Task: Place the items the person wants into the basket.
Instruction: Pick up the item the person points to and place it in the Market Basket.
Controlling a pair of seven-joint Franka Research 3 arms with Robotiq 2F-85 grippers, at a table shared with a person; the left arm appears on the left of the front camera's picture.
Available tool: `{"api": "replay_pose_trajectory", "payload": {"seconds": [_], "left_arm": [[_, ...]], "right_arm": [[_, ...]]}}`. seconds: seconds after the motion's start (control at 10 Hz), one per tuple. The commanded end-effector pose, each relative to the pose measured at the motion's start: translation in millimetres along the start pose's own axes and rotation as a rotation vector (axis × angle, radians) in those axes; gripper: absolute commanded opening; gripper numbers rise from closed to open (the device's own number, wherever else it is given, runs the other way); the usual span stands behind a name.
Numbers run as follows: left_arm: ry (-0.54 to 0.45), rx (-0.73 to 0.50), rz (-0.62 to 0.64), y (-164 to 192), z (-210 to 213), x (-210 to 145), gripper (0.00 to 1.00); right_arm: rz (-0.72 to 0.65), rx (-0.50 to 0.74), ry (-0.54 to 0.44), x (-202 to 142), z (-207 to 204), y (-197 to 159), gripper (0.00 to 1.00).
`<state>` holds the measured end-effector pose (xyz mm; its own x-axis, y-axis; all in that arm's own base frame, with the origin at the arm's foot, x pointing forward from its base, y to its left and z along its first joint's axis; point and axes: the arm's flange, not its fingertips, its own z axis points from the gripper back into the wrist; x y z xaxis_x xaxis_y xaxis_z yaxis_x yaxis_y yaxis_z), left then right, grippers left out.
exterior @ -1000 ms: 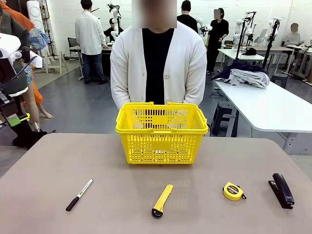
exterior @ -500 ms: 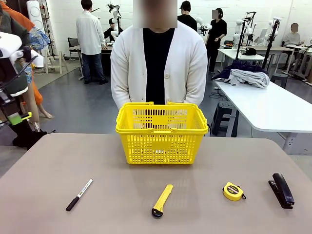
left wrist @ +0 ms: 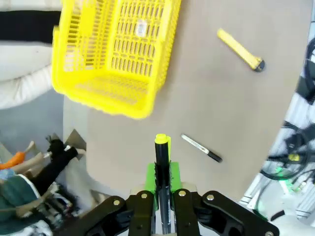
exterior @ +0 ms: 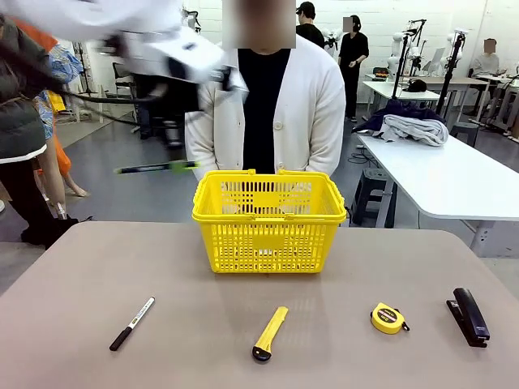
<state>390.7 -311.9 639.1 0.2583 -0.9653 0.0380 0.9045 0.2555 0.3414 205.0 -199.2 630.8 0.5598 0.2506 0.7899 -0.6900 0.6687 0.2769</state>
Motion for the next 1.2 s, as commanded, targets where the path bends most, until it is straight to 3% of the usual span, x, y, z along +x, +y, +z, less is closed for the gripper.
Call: {"api": "replay_pose_trajectory", "payload": {"seconds": [0.0, 0.2, 0.5, 0.8, 0.9, 1.1], "left_arm": [[0.011, 0.067, -0.111, 28, -5, 49, 0.12], [-0.036, 0.009, -0.200, 36, -22, 95, 0.12], [-0.063, -0.107, -0.240, 60, -52, 137, 0.12], [-0.011, -0.122, -0.219, 88, -65, 141, 0.12], [-0.057, -0.103, -0.218, 66, -77, 135, 0.12], [-0.057, -0.103, -0.218, 66, -77, 135, 0.12]], "right_arm": [[0.011, 0.018, -0.021, 0, 0, 0, 1.00], [0.011, 0.018, -0.021, 0, 0, 0, 1.00], [0.011, 0.018, -0.021, 0, 0, 0, 1.00], [0.011, 0.018, -0.021, 0, 0, 0, 1.00], [0.011, 0.018, -0.021, 0, 0, 0, 1.00], [0.011, 0.018, -0.021, 0, 0, 0, 1.00]]}}
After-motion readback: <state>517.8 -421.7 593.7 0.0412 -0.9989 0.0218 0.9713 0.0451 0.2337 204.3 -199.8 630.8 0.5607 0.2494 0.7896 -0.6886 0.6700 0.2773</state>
